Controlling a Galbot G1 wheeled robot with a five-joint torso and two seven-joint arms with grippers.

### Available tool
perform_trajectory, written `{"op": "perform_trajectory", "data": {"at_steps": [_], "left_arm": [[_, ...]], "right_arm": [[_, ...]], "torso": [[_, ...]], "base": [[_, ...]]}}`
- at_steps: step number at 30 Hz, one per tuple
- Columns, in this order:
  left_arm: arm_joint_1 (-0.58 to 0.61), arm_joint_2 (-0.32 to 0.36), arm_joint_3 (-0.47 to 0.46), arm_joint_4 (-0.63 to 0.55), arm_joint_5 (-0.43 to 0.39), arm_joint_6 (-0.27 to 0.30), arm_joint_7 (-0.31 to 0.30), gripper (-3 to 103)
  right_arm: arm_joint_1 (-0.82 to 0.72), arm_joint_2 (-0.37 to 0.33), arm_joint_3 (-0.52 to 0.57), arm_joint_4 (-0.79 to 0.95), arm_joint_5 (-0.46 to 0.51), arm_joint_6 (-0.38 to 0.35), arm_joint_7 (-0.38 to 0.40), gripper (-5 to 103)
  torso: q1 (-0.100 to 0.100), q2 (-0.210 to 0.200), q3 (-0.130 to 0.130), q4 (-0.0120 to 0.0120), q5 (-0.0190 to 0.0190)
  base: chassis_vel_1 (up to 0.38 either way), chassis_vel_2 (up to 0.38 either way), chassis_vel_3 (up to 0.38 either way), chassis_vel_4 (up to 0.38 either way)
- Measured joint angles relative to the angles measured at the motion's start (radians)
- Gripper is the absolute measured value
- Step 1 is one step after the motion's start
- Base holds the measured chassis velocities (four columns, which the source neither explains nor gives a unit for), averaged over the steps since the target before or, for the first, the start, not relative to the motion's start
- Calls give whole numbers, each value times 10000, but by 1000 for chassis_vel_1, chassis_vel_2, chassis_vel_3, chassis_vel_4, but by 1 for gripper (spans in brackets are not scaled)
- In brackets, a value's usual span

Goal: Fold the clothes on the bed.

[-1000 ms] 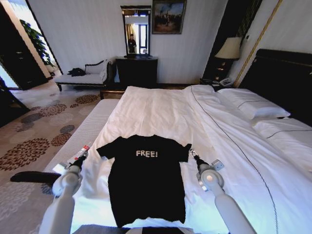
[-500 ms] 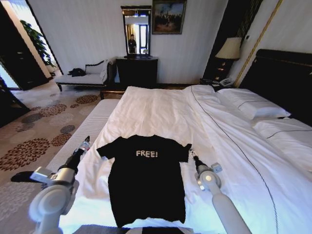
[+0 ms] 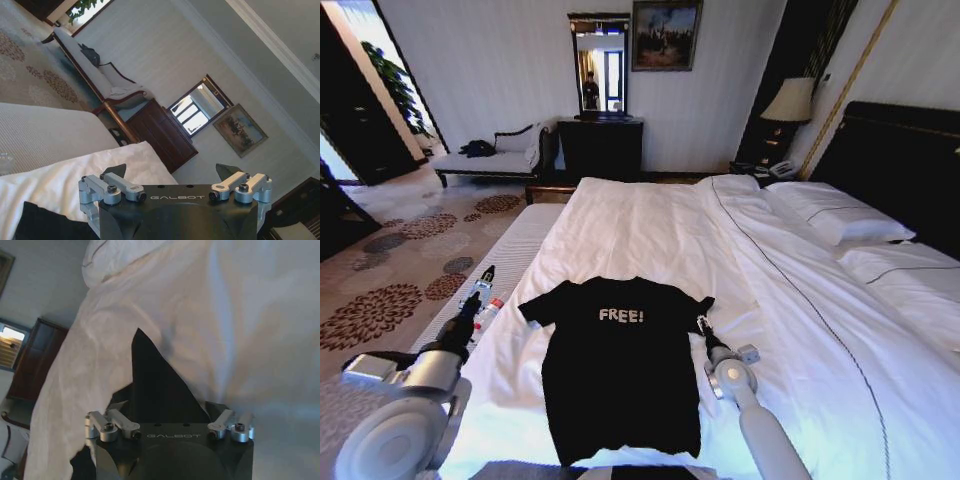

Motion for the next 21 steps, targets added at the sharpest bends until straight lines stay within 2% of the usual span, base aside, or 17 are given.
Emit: {"op": "perform_trajectory", "data": {"at_steps": [1,4,5,8,9,11,13,17,19,21], "left_arm": [[0,0,0,0,0,0,0,100],[-33,-94,157,3,175,22,-16,100],[-33,-94,157,3,175,22,-16,100],[-128,-92,217,26,235,37,-42,100],[-128,-92,217,26,235,37,-42,100],[-166,-55,220,42,241,40,-60,100],[-179,-49,220,45,241,40,-65,100],[-245,-66,182,63,185,35,-101,100],[-247,-68,180,65,185,33,-102,100],[-261,-66,160,71,171,21,-110,100]], "right_arm": [[0,0,0,0,0,0,0,90],[88,50,63,-142,102,118,-46,73],[88,50,63,-142,102,118,-46,73],[-116,84,86,91,191,133,-46,57],[-116,84,86,91,191,133,-46,57],[-178,106,94,162,196,132,-46,46],[-186,115,102,170,195,133,-48,46],[-226,188,115,215,100,178,-75,24],[-233,196,115,224,66,200,-75,24],[-288,203,121,304,-68,293,-75,13]], "torso": [[0,0,0,0,0],[3,-1,1,0,0],[3,-1,1,0,0],[3,-1,1,-2,0],[3,-1,1,-2,0],[2,0,1,-1,0],[2,0,0,-1,0],[3,-1,1,-1,-1],[3,-1,1,-1,0],[3,-1,0,-1,-1]], "base": [[0,0,0,0],[0,0,0,0],[0,0,0,0],[0,0,0,0],[0,0,0,0],[0,0,0,0],[0,0,0,0],[0,0,0,0],[0,0,0,0],[0,0,0,0]]}}
